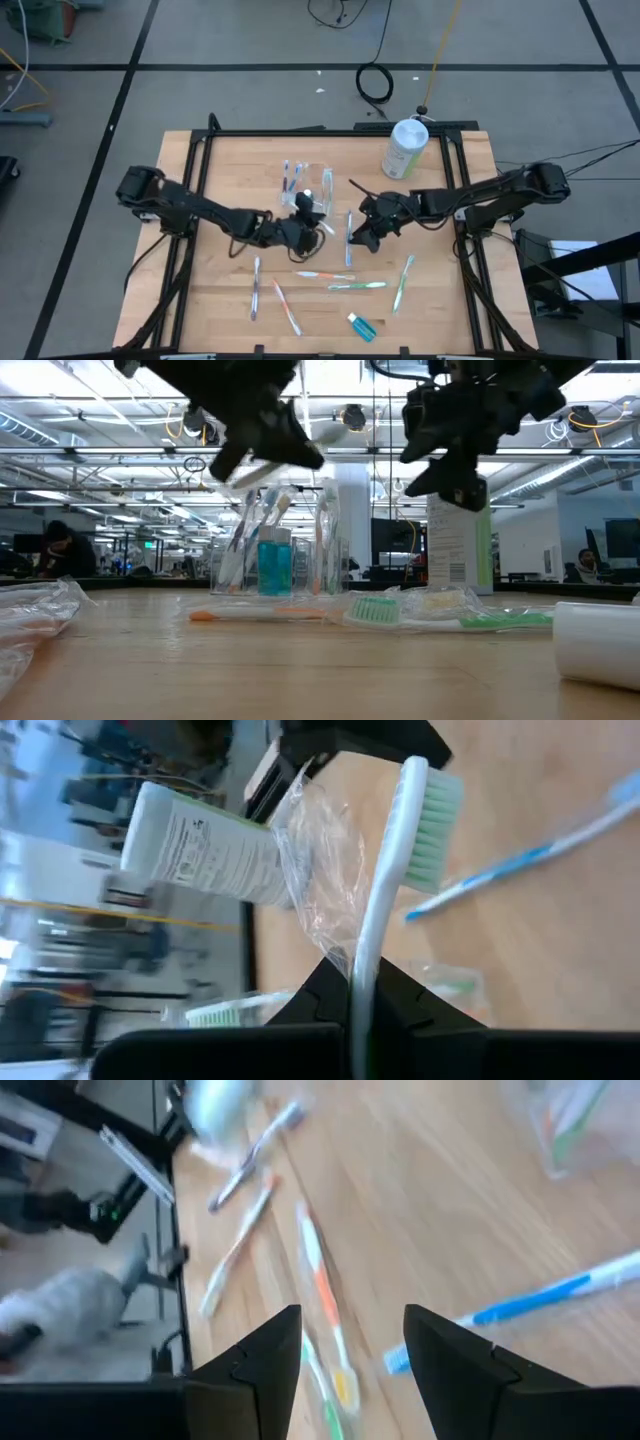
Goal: Pick & Place toothbrushing station
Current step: Put the right green toothbrush into the transparent organizer
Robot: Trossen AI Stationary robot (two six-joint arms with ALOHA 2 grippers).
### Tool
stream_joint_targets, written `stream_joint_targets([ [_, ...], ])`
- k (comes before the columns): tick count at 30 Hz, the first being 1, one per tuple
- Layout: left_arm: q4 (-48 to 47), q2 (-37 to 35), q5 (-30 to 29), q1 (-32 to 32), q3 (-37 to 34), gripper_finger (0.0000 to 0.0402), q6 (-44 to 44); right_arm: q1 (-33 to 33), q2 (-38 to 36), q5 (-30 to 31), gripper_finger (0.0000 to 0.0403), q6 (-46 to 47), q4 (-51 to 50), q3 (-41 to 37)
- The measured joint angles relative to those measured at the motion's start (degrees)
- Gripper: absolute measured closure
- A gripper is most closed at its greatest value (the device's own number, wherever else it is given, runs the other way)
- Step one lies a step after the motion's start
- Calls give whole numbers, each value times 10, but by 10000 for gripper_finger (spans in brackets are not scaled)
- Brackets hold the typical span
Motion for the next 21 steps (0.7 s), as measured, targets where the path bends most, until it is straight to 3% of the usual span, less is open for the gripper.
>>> stream_joint_targets([
  [5,-21,-87,18,30,0,394,-42,17,-12,15,230,-22,-37,0],
  [8,-21,-141,32,53,0,394,-76,21,-12,21,231,-91,-32,0],
  [13,3,-225,139,107,-21,394,-138,19,-12,114,229,-226,-27,0],
  [17,124,-269,244,152,-93,394,-185,12,-12,213,231,-266,-20,0],
  [21,335,-279,369,183,-206,394,-271,5,-12,267,230,-294,-19,0],
])
